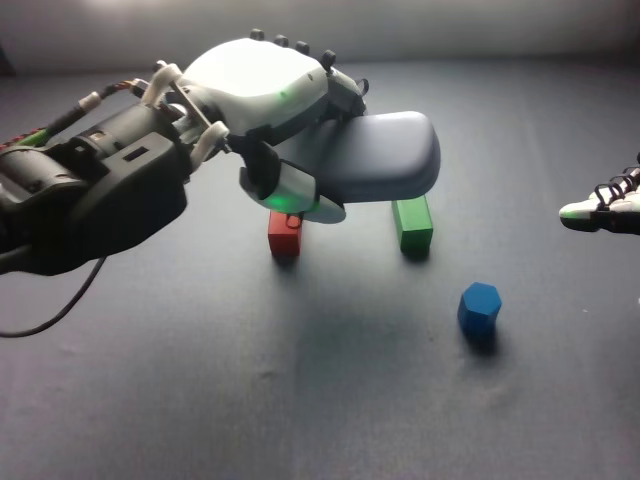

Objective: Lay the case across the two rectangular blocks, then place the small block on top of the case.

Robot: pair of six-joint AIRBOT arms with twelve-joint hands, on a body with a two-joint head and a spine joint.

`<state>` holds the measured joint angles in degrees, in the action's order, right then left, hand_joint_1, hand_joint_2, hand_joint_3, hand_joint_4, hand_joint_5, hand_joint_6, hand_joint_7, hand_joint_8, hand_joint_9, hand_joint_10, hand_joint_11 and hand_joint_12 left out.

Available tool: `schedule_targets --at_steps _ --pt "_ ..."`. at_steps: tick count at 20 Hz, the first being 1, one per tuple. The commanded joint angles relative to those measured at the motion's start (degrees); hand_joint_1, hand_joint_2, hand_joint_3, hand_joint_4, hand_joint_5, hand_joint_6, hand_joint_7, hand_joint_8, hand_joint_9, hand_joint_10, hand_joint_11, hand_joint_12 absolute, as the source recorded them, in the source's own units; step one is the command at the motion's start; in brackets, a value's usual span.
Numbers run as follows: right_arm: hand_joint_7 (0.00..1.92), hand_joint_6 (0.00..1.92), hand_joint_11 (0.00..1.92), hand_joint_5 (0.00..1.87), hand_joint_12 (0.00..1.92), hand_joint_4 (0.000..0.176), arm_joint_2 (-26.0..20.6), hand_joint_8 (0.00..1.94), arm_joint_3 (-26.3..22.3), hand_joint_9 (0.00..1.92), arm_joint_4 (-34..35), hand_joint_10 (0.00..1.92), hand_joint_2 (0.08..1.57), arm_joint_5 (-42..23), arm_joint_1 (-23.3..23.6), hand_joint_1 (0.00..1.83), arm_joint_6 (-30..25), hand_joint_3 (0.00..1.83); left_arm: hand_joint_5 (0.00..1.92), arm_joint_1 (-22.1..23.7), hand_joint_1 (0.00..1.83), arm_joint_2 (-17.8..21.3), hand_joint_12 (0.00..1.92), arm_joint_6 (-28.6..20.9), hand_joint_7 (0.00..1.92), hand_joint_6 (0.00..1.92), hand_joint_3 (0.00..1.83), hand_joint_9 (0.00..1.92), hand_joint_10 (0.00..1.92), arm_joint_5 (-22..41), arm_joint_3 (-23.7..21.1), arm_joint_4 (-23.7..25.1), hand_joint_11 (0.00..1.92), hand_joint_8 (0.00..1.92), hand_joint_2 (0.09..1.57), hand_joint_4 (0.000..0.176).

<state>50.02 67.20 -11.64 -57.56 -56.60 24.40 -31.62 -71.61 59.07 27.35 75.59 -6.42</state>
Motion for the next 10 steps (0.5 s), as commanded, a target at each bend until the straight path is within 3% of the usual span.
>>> schedule_targets --at_steps 1,2,3,4,5,6,7,8,10 --pt "0.40 0.00 0.06 0.34 0.87 0.000 0.0 0.00 0.3 0.38 2.0 0.00 1.34 -6.4 1.0 0.79 -0.2 0.00 1.00 1.3 1.38 -1.0 1.02 0.0 1.07 0.76 0.00 1.03 1.14 6.4 0.8 0.3 0.86 0.77 1.08 0.000" --pt "0.40 0.00 0.07 0.34 0.86 0.000 0.0 0.00 0.3 0.39 2.0 0.00 1.34 -6.4 1.0 0.77 -0.2 0.00 1.00 1.5 1.39 -1.8 1.02 0.0 1.05 0.77 0.00 1.01 1.18 5.9 1.3 0.2 0.86 0.78 1.08 0.000" --pt "0.41 0.00 0.08 0.34 0.82 0.000 0.0 0.00 0.4 0.38 2.0 0.00 1.33 -6.4 1.0 0.79 -0.2 0.00 1.07 1.8 1.29 -2.6 1.15 0.0 1.09 0.70 0.00 1.04 0.78 5.3 2.0 0.2 0.86 0.90 1.07 0.000" --pt "0.41 0.00 0.09 0.35 0.81 0.000 0.0 0.00 0.4 0.38 2.0 0.00 1.33 -6.4 1.0 0.79 -0.2 0.00 1.07 2.0 1.27 -3.6 1.28 0.0 1.09 0.66 0.00 1.07 0.67 4.7 2.8 0.0 0.83 0.98 1.07 0.000" --pt "0.41 0.00 0.10 0.35 0.78 0.000 0.0 0.00 0.4 0.38 2.0 0.00 1.33 -6.4 1.0 0.78 -0.2 0.00 1.08 2.1 1.28 -4.3 1.36 0.0 1.09 0.61 0.00 1.08 0.66 4.0 3.5 -0.2 0.81 1.01 1.07 0.000" --pt "0.41 0.00 0.11 0.35 0.78 0.000 0.1 0.00 0.4 0.39 2.0 0.00 1.33 -6.4 1.0 0.75 -0.2 0.00 1.03 2.1 1.28 -4.7 1.46 0.0 1.04 0.63 0.00 1.07 0.82 3.3 4.0 -0.4 0.83 1.13 1.10 0.000" --pt "0.40 0.00 0.08 0.36 0.83 0.000 0.1 0.00 0.4 0.38 2.0 0.00 1.33 -6.4 1.1 0.76 -0.2 0.00 1.00 2.0 1.27 -5.2 1.36 0.2 1.03 0.73 0.00 1.07 0.68 2.4 4.7 -0.9 0.84 1.14 1.11 0.000" --pt "0.40 0.00 0.08 0.36 0.83 0.000 0.1 0.00 0.4 0.38 2.0 0.00 1.33 -6.4 1.1 0.76 -0.2 0.00 1.00 1.9 1.27 -5.5 1.36 0.5 1.03 0.73 0.00 1.07 0.68 1.8 5.1 -1.3 0.84 1.14 1.11 0.000" --pt "0.40 0.00 0.07 0.36 0.86 0.000 0.2 0.00 0.5 0.38 2.0 0.00 1.33 -6.4 1.1 0.75 -0.2 0.00 0.95 1.7 1.24 -6.8 1.15 1.4 1.03 0.91 0.00 1.10 0.39 0.2 6.6 -2.7 0.80 1.04 1.11 0.000"
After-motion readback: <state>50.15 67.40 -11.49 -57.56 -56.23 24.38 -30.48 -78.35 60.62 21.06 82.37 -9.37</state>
